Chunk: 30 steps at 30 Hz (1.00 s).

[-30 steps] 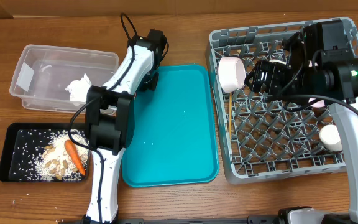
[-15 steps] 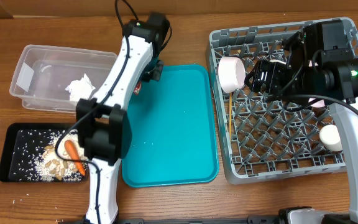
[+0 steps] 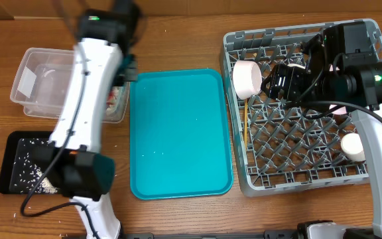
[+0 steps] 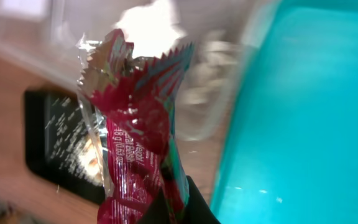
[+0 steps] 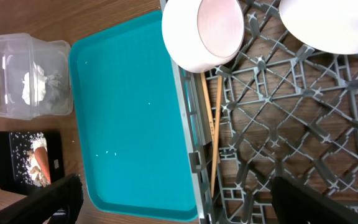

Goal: Sort waste into correct bins and load items into the dishwasher

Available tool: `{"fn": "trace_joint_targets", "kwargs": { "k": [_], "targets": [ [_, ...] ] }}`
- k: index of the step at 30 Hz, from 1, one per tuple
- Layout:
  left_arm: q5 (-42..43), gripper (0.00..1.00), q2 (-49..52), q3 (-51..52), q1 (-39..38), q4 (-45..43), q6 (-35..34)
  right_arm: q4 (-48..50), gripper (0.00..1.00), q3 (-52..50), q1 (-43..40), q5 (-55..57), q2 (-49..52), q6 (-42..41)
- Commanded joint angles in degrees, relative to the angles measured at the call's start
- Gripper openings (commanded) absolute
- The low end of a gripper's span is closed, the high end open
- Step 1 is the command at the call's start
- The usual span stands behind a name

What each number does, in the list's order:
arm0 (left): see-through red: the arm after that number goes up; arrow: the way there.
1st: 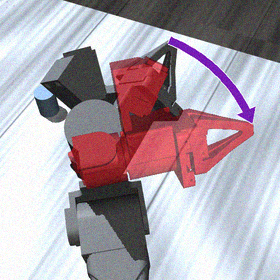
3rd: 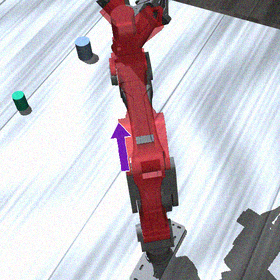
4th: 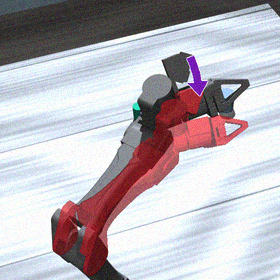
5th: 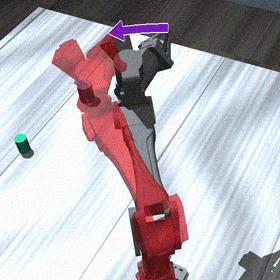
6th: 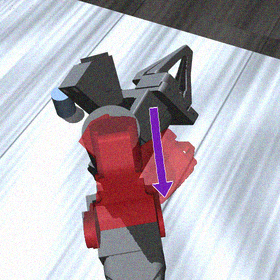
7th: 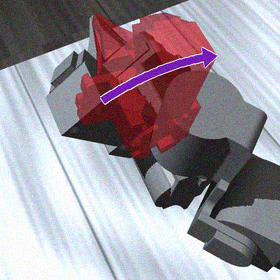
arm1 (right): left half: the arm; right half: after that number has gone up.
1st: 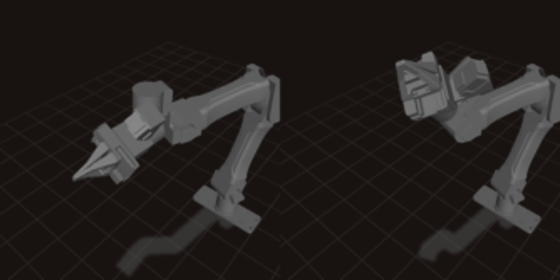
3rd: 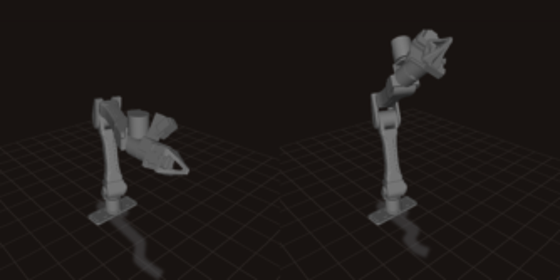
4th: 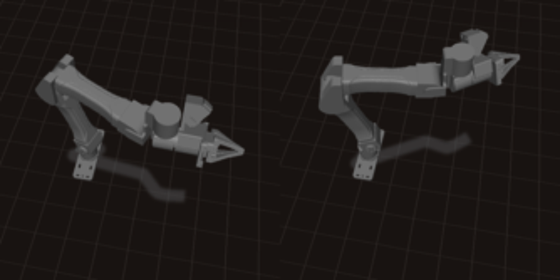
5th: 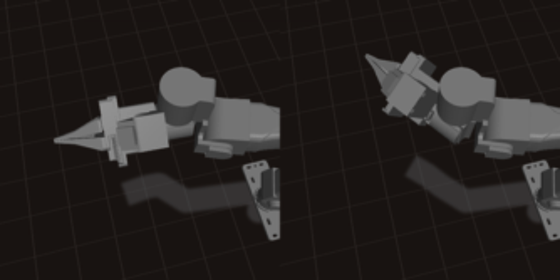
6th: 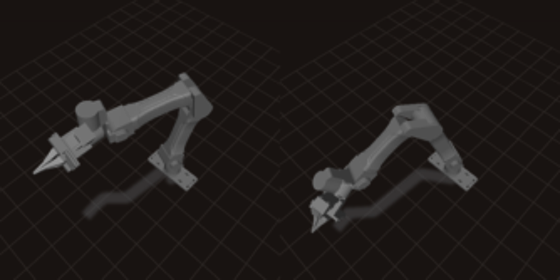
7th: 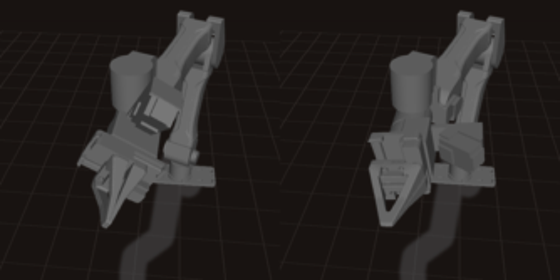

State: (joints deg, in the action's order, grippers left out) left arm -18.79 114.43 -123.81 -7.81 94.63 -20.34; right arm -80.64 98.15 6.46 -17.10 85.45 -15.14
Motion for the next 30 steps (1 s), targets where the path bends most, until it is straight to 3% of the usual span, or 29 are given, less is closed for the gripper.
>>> {"fn": "trace_joint_targets", "kwargs": {
  "k": [1, 3, 7, 13, 14, 15, 18, 25, 30],
  "targets": [
    [-1.9, 0.04, -0.9, 0.5, 5.1, 0.3, -5.8, 0.2, 1.00, 0.5, 0.2, 0.5, -0.5, 0.2],
    [0.0, 0.13, -0.9, 1.9, 7.1, -0.3, -5.4, 0.2, 1.00, 0.5, 0.2, 0.5, -0.5, 0.2],
    [7.0, 0.44, -0.9, 3.6, 9.4, -0.4, 0.1, -0.1, 1.00, 0.5, 0.2, 0.5, -0.5, 0.2],
    [11.6, 0.48, -2.7, 2.1, 9.6, 1.4, 5.0, -1.0, 1.00, 0.5, 0.2, 0.5, -0.5, 0.2],
    [13.6, 0.58, -3.6, 1.7, 9.5, 1.5, 6.3, -1.1, 1.00, 0.5, 0.2, 0.5, -0.5, 0.2],
    [15.6, 1.00, -4.8, 1.3, 9.3, 1.4, 7.6, -1.2, 1.00, 0.5, 0.2, 0.5, -0.5, 0.2],
    [19.0, 1.00, -9.9, 0.5, 8.2, 1.1, 10.1, -1.4, 1.00, 0.5, 0.2, 0.5, -0.5, 0.2],
    [15.3, 1.00, -22.2, 0.5, 4.7, 0.9, 10.1, -0.5, 1.00, 0.5, 0.2, 0.5, -0.5, 0.2],
    [14.3, 1.00, -24.4, 0.6, 4.7, 0.6, 10.1, 1.5, 1.00, 0.5, 0.2, 0.5, -0.5, 0.2]
  ]
}}
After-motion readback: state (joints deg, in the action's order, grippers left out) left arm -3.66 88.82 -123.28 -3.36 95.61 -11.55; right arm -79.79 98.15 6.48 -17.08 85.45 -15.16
